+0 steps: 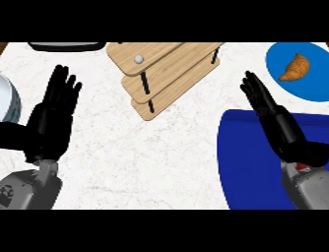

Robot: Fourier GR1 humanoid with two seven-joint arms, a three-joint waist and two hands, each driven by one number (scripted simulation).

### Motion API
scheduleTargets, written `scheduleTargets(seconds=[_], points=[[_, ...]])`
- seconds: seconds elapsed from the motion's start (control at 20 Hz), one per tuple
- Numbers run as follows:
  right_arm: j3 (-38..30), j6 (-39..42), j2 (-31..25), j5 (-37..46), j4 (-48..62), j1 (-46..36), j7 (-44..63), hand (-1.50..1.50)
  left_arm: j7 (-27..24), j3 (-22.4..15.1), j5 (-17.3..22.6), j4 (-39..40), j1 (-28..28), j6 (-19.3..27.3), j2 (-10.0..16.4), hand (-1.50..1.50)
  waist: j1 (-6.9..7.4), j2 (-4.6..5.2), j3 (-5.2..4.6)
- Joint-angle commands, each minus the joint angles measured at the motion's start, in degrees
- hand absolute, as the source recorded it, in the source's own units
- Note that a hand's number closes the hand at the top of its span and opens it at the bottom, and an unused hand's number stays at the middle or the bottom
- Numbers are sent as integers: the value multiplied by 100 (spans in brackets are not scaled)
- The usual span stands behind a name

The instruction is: Pick the bell pepper from the tray and place it in the tiered shelf

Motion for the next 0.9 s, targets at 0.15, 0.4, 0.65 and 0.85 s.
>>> scheduleTargets(seconds=[0.15,0.4,0.65,0.85], points=[[-1646,1057,-1756,-565,308,350,-659,150,474,-129,-47,680,976,-332,467,0,-167,-120,-18],[-2295,1025,-2929,56,2064,970,-446,150,664,-226,87,1081,1281,-699,623,0,-161,16,-11],[-2757,2793,-3262,-347,3702,1091,-2479,-150,593,-144,241,1407,1284,-1200,721,0,24,-82,-5],[-2333,3739,-3722,294,4110,920,-3316,-150,501,-56,253,1718,1118,-1422,718,0,82,-93,-13]])
